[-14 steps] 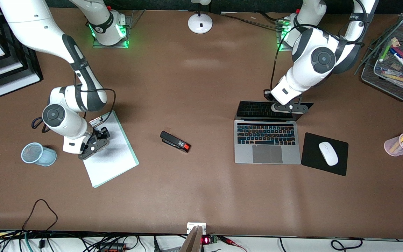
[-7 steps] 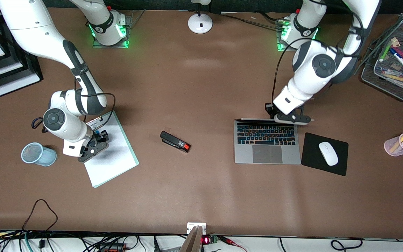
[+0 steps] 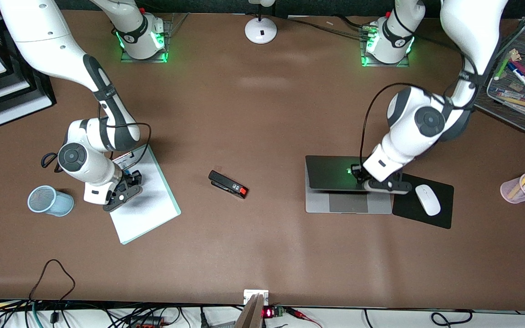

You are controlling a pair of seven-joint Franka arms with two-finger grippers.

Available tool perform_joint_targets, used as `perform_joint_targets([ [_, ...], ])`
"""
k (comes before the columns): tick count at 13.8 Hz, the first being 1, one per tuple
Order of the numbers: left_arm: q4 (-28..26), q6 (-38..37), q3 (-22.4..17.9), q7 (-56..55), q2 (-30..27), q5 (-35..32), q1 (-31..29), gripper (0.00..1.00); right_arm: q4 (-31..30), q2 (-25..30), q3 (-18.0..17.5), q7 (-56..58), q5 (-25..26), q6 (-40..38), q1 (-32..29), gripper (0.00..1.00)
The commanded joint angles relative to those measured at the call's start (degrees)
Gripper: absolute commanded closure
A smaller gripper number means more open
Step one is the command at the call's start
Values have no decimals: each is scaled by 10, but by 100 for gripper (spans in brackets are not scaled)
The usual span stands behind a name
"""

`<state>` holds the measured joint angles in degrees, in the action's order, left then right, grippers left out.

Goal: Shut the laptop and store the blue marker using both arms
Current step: 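Carry the marker to the blue cup while the left gripper lowers the lid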

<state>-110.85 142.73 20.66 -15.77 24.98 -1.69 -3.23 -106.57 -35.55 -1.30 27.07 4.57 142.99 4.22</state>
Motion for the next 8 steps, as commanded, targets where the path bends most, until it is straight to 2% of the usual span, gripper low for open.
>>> perform_joint_targets([
  [1, 63, -3, -2, 2, 60, -15, 1, 100, 9, -5, -3, -2, -5, 3, -4, 100],
  [3, 98, -3, -2, 3, 95, -15, 2, 100, 33, 0, -3, 4, -5, -14, -9, 100],
  [6, 138, -3, -3, 2, 144, -15, 7, 100, 123, 7, -4, 7, -6, -139, -26, 100],
  [8, 148, -1, -4, 1, 166, -15, 9, 100, 166, 11, -6, 14, -6, -197, -41, 100],
])
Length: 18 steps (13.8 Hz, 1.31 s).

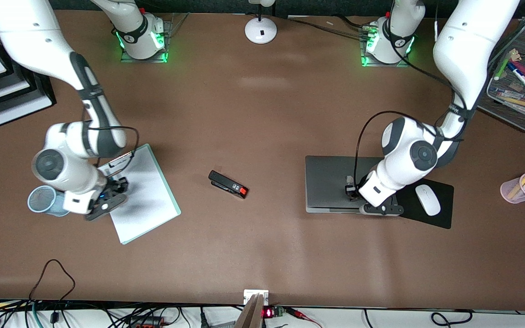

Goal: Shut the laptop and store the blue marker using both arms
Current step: 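Carry the marker to the blue cup while the left gripper lowers the lid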

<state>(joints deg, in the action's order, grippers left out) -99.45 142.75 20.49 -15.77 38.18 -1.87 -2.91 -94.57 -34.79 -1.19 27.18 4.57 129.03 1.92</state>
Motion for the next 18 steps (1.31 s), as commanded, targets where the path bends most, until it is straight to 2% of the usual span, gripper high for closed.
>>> perform_joint_targets([
  [1, 34, 18, -5, 1, 44, -13, 7, 100, 54, 11, -8, 34, -13, -67, -25, 100],
  [3, 34, 54, -29, 0, 56, -40, 19, 100, 59, 35, -7, 102, -58, -69, -39, 100],
  [7, 34, 55, -31, -2, 63, -43, 22, 100, 69, 60, -8, 300, -139, -81, -98, 100],
  [11, 34, 54, -31, -4, 59, -43, 21, 100, 140, 40, -7, 480, -292, -160, -162, 100],
  [13, 35, 47, -30, -2, 53, -44, 19, 100, 151, 28, -7, 529, -342, -170, -190, 100],
  [15, 38, 6, -30, -1, 32, -44, 19, 100, 151, 25, -7, 572, -396, -171, -207, 100],
  [18, 74, -128, -28, -1, -15, -44, 18, 100, 158, 3, -7, 652, -483, -171, -243, 100],
])
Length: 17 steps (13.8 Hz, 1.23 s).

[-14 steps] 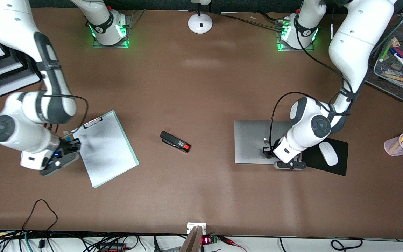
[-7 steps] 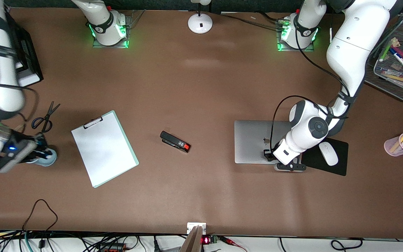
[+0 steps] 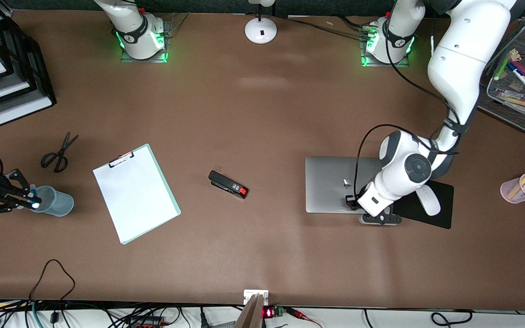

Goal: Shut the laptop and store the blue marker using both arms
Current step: 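Drop the marker into the cup while the left gripper presses the lid shut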

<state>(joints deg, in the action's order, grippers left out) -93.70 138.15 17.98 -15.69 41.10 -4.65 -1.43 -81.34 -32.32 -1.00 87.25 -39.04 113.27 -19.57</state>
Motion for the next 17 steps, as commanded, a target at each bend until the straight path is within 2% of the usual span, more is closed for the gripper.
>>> perform_joint_targets([
  [1, 27, -131, -1, -1, -62, -16, 3, 100, 30, -32, -10, 75, -60, -14, -36, 100],
  [5, 39, -265, 2, 0, -139, -17, 3, 100, 61, -66, -10, 143, -113, -48, -62, 100],
  [10, 31, -397, 12, 22, -231, -16, -1, 98, 60, -99, -10, 211, -165, -74, -77, 100],
  [11, 29, -431, 13, 37, -253, -14, -3, 87, 60, -102, -9, 228, -170, -74, -79, 100],
  [12, 29, -465, 13, 50, -268, -14, -3, 69, 60, -105, -9, 232, -170, -84, -82, 100],
  [13, 28, -485, 14, 62, -282, -8, -7, 29, 60, -107, -9, 235, -170, -97, -86, 100],
  [15, 30, -489, 14, 79, -302, 3, -12, 7, 58, -110, -9, 248, -170, -112, -93, 100],
  [16, 29, -491, 14, 80, -312, 3, -12, 0, 58, -113, -9, 255, -169, -120, -94, 100],
  [17, 31, -495, 14, 87, -319, 3, -12, 0, 58, -118, -9, 259, -169, -125, -100, 100],
])
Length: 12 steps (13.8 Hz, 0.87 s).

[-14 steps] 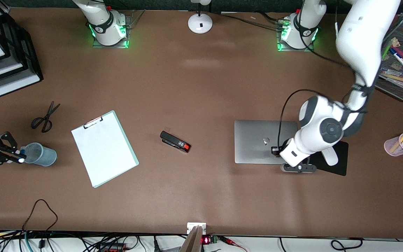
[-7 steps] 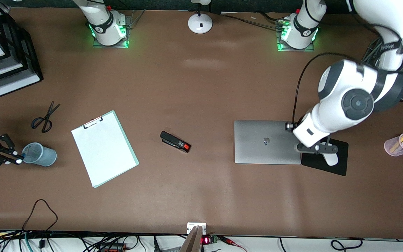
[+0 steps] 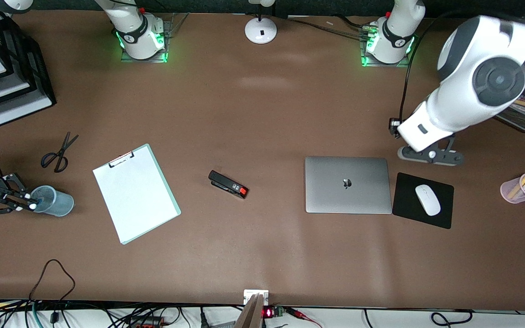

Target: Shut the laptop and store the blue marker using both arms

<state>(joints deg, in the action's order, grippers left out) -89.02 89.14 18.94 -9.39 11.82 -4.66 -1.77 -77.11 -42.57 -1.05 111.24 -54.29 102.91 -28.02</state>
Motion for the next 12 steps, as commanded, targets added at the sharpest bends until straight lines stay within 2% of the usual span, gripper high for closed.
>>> perform_joint_targets([
  [1, -15, -8, 4, 31, -39, 4, -9, 0, 15, -18, -8, 24, -16, -25, -16, 99],
  [2, -16, -10, 2, 44, -44, 4, -10, 0, 15, -24, -8, 29, -16, -32, -20, 98],
  [4, -12, -11, 1, 50, -50, 4, -16, 0, 15, -27, -7, 41, -13, -41, -24, 86],
  [5, -9, -20, 1, 50, -51, 4, -18, 0, 15, -30, -7, 40, -13, -42, -24, 73],
  [6, -7, -33, 2, 51, -52, 5, -24, 0, 15, -30, -7, 39, -13, -42, -25, 22],
  [7, -5, -37, 0, 52, -67, 18, -34, 0, 14, -32, -7, 36, -14, -43, -25, 0],
  [10, -25, -20, -52, 80, -109, 53, -27, 0, 15, -26, -7, 9, -10, -47, -18, 0],
  [11, -25, -18, -81, 108, -113, 58, -19, 0, 15, -24, -7, -20, -8, -47, -10, 0],
  [12, -28, -18, -127, 154, -113, 72, -7, 0, 15, -19, -7, -59, -1, -47, 1, 0],
])
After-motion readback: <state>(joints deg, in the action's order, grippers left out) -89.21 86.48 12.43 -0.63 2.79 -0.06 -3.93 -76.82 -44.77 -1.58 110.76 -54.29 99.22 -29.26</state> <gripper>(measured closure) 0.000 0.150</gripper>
